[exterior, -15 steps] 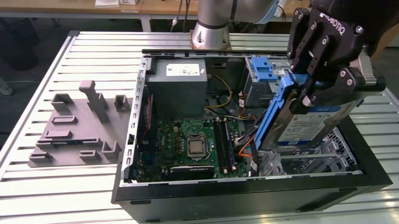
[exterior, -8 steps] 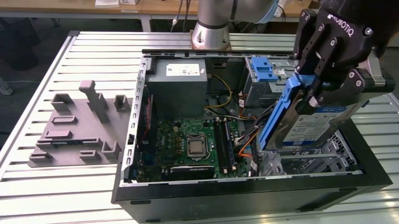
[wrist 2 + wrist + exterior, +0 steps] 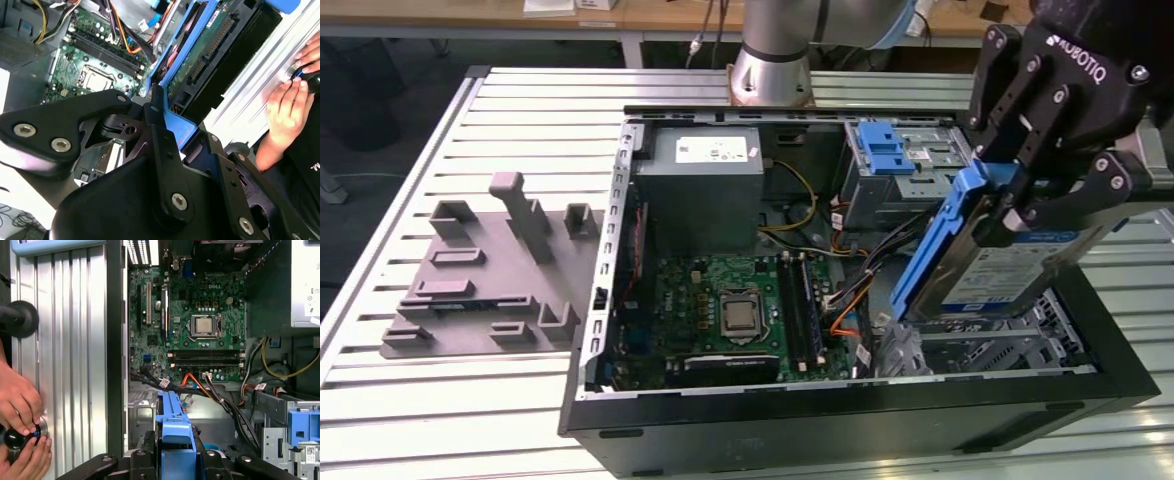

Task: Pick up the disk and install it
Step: 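Insert the disk into the insertion slot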

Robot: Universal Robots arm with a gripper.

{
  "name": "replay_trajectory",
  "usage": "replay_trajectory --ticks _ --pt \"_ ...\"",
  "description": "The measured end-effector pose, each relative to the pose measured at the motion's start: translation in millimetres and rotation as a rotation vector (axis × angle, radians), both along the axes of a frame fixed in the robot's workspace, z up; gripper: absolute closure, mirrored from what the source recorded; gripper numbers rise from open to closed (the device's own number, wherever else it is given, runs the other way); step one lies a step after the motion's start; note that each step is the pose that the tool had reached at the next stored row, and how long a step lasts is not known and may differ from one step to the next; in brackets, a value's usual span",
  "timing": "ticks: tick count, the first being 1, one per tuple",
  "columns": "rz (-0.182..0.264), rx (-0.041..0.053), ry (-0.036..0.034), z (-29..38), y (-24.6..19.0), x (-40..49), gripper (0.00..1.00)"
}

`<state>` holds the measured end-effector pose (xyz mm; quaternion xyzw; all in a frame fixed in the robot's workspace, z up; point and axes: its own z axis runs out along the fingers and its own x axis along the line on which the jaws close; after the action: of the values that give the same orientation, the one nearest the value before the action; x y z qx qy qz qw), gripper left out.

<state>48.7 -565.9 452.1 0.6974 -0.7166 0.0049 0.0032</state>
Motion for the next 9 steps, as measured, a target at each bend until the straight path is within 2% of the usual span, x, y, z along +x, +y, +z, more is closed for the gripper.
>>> replay_trajectory --ticks 9 --pt "0.0 -0.0002 0.0 -3.3 0.0 15.2 0.64"
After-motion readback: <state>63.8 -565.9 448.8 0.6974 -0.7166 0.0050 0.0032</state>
